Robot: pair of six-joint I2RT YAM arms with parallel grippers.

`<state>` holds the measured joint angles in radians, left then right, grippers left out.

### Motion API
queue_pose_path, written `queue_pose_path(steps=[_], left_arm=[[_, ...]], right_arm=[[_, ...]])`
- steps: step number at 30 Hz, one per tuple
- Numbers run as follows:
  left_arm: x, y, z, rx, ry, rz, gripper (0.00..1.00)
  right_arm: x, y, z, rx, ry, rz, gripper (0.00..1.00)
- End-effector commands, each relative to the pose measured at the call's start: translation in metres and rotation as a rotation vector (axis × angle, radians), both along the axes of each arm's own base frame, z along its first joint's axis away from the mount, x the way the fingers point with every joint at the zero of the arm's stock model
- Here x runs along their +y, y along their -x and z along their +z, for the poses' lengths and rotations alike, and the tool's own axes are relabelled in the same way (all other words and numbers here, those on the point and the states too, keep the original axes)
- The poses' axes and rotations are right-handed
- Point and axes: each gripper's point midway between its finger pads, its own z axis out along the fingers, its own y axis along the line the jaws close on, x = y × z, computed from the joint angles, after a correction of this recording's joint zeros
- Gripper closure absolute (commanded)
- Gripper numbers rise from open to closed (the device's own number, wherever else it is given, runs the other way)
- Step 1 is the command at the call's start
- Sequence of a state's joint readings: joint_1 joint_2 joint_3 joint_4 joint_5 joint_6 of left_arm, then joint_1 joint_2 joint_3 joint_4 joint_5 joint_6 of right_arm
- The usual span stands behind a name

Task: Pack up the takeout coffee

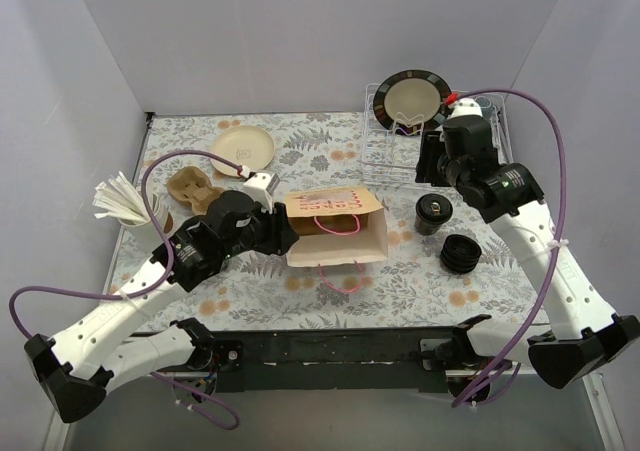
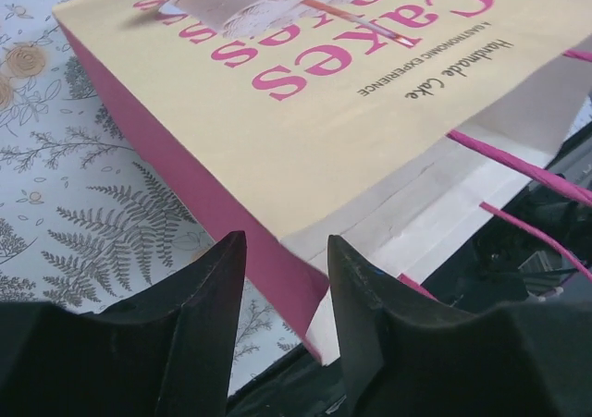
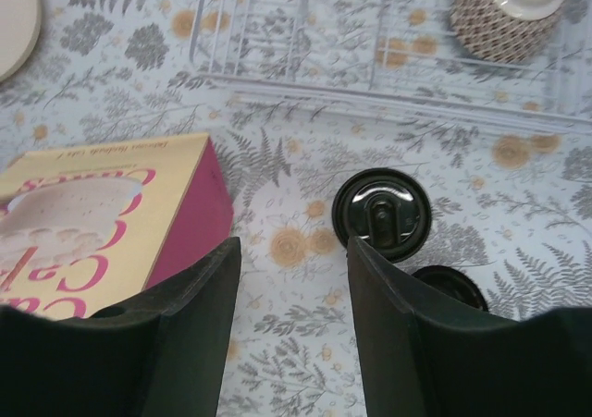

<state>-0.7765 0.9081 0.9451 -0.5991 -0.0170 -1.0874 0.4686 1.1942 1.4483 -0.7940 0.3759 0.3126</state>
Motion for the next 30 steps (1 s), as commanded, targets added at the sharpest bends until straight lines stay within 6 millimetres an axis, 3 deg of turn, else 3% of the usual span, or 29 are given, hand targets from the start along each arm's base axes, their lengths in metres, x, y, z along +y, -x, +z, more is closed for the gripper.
queue_pose_path(steps=[1,6,12,14,15,17,18,19,24,30], left_arm=[[0.003,-0.015,0.002,-0.008,-0.013,0.08,0.61],[0.0,-0.02,0.001,0.01,-0.021,0.105,0.63],[0.004,-0.024,0.008,-0.014,-0.015,0.127,0.92],[0.003,-0.024,0.007,0.004,-0.024,0.13,1.0],[0.0,-0.025,0.016,0.002,-0.011,0.128,1.0],[-0.002,-0.025,0.011,0.048,-0.036,0.132,1.0],[-0.006,-0.026,0.021,0.055,-0.017,0.133,1.0],[-0.007,-0.025,0.014,0.089,-0.047,0.13,1.0],[-0.013,-0.02,0.019,0.168,-0.068,0.094,1.0],[-0.01,-0.018,0.013,0.305,-0.1,0.092,1.0]], right_arm=[[0.032,0.015,-0.008,0.061,-0.145,0.122,0.44],[0.022,0.025,-0.01,0.05,-0.126,0.114,0.44],[0.006,0.029,-0.043,0.167,-0.004,0.077,0.37],[-0.002,0.022,-0.05,0.199,0.041,0.039,0.34],[-0.004,0.019,-0.053,0.208,0.066,0.046,0.32],[-0.016,0.012,-0.052,0.219,0.073,0.01,0.3],[-0.018,0.008,-0.055,0.233,0.074,0.007,0.28],[-0.024,0.005,-0.057,0.249,0.066,0.009,0.27],[-0.043,-0.007,-0.066,0.309,0.107,-0.011,0.21],[-0.034,-0.018,-0.081,0.423,0.042,0.057,0.13]])
